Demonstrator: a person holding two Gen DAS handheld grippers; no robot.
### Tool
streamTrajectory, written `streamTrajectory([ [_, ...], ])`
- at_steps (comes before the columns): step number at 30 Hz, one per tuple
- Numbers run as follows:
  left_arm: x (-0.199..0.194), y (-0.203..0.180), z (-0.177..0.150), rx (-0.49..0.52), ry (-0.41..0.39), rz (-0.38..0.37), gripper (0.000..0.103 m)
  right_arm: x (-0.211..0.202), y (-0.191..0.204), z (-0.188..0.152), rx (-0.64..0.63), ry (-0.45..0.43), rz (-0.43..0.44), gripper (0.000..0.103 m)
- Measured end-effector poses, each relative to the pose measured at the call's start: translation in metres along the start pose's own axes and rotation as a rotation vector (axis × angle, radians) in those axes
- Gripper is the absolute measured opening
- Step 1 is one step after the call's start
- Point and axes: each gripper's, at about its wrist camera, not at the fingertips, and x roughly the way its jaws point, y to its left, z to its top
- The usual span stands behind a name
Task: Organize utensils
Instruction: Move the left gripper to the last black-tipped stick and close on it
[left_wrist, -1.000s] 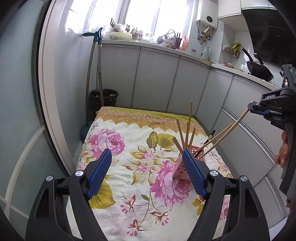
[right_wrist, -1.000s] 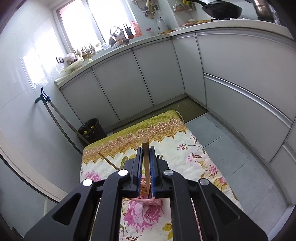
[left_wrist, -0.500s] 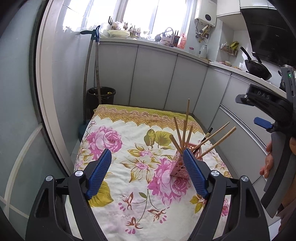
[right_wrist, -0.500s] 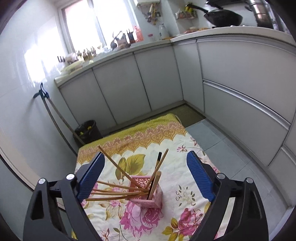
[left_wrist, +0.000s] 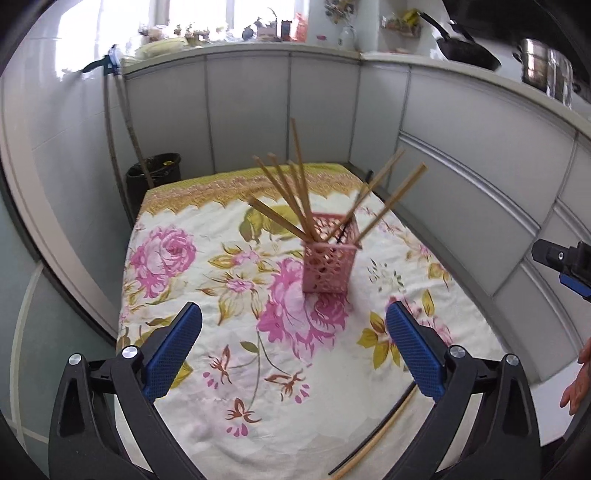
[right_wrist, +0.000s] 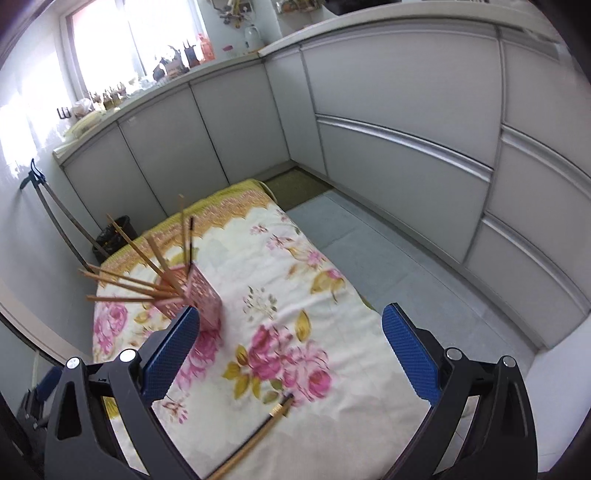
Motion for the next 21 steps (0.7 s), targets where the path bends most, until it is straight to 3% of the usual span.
streamTrajectory([
  [4,0.033,-0.041,-0.014,0.176,0.147,-0.051,0.096,0.003,-0.035,-0.030,-0.001,0.078,-0.050,0.096],
  [7,0.057,-0.066,-0.022,0.237,0.251,-0.145,0.096,0.005,-0.055,-0.045,0.062,0.165,-0.012,0.096],
  [11,0.092,-0.101,-0.024,0.349,0.374,-0.177,0.094,0.019,-0.082,-0.060,0.166,0.289,0.039,0.096],
  [14,0.119,-0.122,-0.027,0.412,0.511,-0.210,0.075,0.030,-0.094,-0.063,0.217,0.342,0.058,0.096],
  [16,0.135,-0.132,-0.031,0.467,0.576,-0.190,0.057,0.032,-0.094,-0.065,0.215,0.355,0.060,0.096],
  [18,0.148,-0.138,-0.036,0.505,0.630,-0.176,0.050,0.032,-0.095,-0.065,0.204,0.358,0.053,0.096],
  [21,0.162,-0.140,-0.042,0.510,0.694,-0.166,0.050,0.034,-0.096,-0.066,0.202,0.374,0.061,0.096],
])
